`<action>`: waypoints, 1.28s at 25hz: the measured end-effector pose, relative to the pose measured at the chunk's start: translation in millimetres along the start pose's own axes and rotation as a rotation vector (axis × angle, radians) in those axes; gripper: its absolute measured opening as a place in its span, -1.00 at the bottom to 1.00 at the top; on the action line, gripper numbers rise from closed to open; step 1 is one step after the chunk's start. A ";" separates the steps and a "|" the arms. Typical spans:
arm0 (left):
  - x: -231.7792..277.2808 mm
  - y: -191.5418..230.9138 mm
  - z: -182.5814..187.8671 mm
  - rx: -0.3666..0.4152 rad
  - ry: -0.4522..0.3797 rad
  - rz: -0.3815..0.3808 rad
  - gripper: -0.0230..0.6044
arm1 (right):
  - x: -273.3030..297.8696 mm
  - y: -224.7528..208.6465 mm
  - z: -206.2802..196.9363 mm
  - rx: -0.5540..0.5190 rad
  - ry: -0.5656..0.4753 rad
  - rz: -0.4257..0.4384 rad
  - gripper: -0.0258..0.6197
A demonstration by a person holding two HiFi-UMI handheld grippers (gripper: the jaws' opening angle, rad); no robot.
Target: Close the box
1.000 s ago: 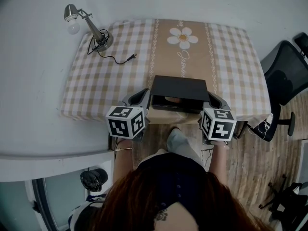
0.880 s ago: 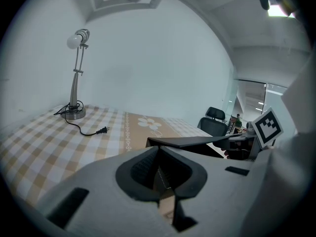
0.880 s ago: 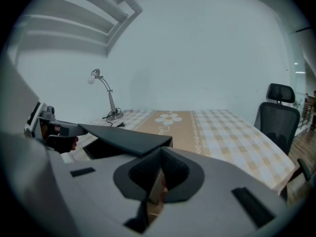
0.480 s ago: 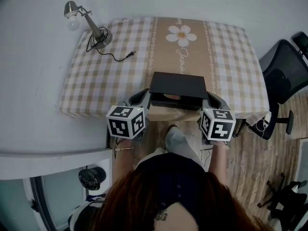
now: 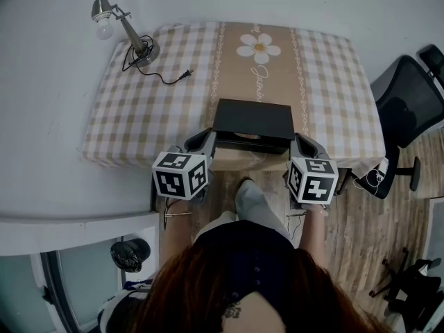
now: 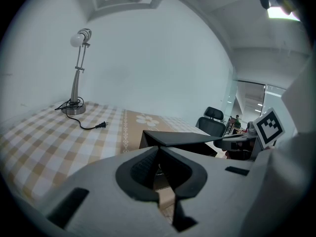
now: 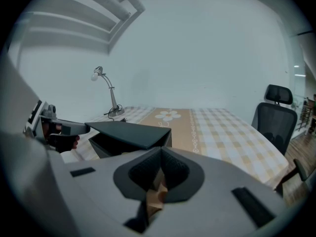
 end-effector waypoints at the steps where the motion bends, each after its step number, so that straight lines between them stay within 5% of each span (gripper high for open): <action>1: -0.4 -0.4 -0.6 -0.001 0.001 0.002 -0.83 | -1.3 -0.1 -0.6 0.000 0.000 0.000 -0.86; 32: -7.6 -5.5 -20.9 -0.007 0.032 -0.004 -0.83 | -15.6 7.6 -23.4 -0.006 0.024 0.000 -0.86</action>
Point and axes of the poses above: the fingertips, and each gripper's own axes: x forward along the fingers, y to its left, z out of its top, the point moved 5 cm from there along -x, backward along the fingers, and after that the axes turned 6 degrees about x, right-handed, at the moved point
